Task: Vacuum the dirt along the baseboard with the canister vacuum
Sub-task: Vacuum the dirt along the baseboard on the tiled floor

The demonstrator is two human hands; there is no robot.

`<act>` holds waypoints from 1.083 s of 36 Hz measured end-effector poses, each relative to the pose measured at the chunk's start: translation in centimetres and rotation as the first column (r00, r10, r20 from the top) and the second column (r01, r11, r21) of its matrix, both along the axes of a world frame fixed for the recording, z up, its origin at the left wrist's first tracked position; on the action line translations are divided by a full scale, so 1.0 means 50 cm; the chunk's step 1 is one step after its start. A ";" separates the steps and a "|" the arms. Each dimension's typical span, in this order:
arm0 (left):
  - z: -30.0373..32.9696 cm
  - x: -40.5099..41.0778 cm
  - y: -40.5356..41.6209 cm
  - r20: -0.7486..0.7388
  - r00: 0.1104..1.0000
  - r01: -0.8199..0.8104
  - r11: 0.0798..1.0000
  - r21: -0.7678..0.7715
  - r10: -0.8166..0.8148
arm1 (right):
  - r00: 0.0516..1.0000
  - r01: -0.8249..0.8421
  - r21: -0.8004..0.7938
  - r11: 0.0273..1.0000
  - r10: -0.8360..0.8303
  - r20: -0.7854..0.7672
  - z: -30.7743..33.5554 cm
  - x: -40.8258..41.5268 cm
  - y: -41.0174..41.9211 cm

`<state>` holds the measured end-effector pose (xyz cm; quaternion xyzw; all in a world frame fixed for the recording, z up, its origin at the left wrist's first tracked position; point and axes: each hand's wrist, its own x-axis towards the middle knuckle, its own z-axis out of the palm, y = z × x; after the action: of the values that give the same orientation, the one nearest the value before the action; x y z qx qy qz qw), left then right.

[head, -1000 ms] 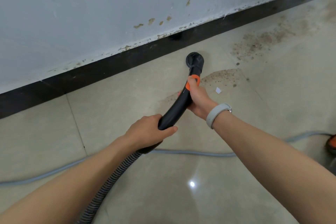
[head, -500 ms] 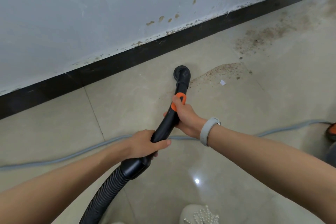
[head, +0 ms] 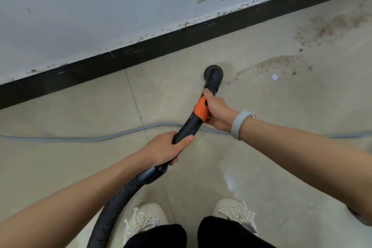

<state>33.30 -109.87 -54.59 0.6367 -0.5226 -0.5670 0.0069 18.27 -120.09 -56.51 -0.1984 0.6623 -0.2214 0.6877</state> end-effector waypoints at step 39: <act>-0.012 0.007 0.026 -0.240 0.970 0.010 0.974 0.226 0.045 | 0.999 0.024 0.112 0.993 -0.027 0.027 -0.023 0.003 0.090</act>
<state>33.63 -108.58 -55.18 0.5636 -0.4445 -0.6962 0.0037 18.45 -115.57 -57.64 -0.1483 0.6663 -0.1956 0.7041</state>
